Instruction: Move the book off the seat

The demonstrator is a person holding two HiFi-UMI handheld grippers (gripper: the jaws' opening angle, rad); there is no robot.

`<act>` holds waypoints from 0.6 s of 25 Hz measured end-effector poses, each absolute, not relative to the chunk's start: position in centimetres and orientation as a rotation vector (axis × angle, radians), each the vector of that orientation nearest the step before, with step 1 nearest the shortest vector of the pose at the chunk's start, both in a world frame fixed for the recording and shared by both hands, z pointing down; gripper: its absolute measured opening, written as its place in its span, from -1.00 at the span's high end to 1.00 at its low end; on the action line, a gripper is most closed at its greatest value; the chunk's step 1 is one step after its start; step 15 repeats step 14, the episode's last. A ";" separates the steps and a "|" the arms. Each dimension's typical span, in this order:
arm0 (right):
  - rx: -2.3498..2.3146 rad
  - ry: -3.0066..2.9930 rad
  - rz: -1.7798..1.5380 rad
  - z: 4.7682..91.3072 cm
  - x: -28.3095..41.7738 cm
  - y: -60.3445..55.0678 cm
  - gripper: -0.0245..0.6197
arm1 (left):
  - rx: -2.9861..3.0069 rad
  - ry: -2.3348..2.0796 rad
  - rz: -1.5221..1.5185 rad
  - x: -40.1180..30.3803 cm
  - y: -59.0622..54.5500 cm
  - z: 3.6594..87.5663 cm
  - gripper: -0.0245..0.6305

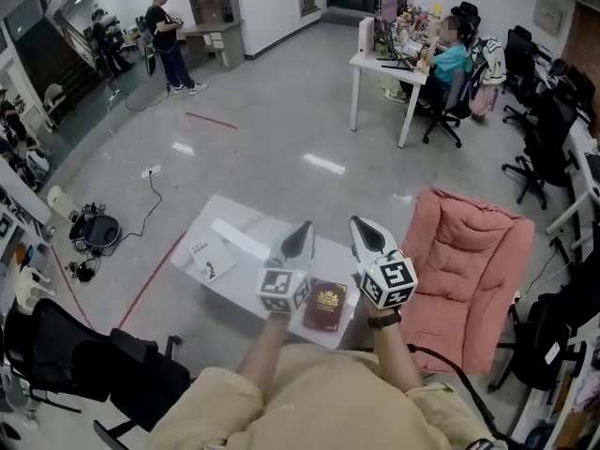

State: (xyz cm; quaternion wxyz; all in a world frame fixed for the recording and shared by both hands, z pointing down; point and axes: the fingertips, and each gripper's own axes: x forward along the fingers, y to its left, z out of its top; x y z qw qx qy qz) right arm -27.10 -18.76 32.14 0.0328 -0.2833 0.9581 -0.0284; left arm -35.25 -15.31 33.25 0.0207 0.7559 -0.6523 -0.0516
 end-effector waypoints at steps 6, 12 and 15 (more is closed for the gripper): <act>-0.842 2.947 -0.033 31.6 -26.8 -17.6 0.91 | 2.354 -2.037 -0.161 -34.5 -14.3 32.8 0.92; -0.801 2.977 -0.054 32.0 -26.2 -16.2 0.91 | 2.335 -2.036 -0.135 -32.9 -12.5 33.2 0.92; -0.788 2.995 -0.058 32.2 -25.8 -15.7 0.91 | 2.322 -2.037 -0.130 -32.2 -11.7 33.5 0.92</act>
